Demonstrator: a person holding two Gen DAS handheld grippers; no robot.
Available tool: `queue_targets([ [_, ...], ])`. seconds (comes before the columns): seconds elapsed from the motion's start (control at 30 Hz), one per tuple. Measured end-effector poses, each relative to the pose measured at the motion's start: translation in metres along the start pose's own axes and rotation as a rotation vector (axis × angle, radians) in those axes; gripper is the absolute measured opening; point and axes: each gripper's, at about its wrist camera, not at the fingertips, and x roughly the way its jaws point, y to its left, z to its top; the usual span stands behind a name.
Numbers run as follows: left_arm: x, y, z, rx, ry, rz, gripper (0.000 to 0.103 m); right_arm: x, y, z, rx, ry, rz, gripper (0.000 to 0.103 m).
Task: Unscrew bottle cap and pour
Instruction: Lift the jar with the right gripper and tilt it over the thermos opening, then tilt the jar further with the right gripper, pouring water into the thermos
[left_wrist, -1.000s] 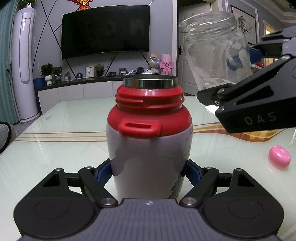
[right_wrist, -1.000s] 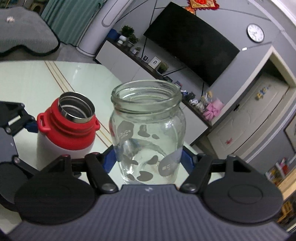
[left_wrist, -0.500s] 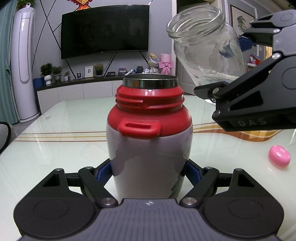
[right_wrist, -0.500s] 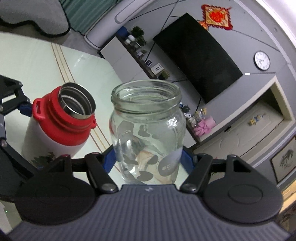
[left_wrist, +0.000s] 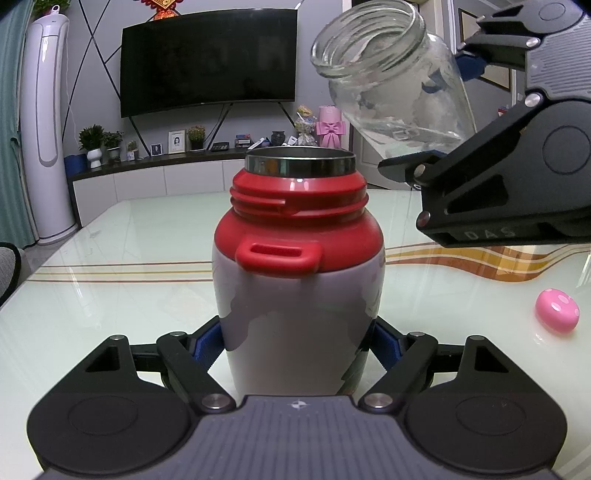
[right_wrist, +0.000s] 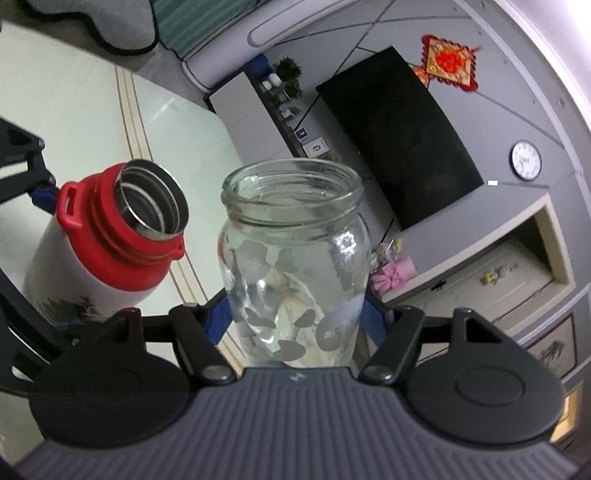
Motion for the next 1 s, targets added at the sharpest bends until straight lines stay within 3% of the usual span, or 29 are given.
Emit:
queue_targets([
  [1.0,0.001,0.0,0.0,0.001,0.001,-0.002,0.083,0.011,0.017,0.0,-0.211,-0.047,-0.081,0.07],
])
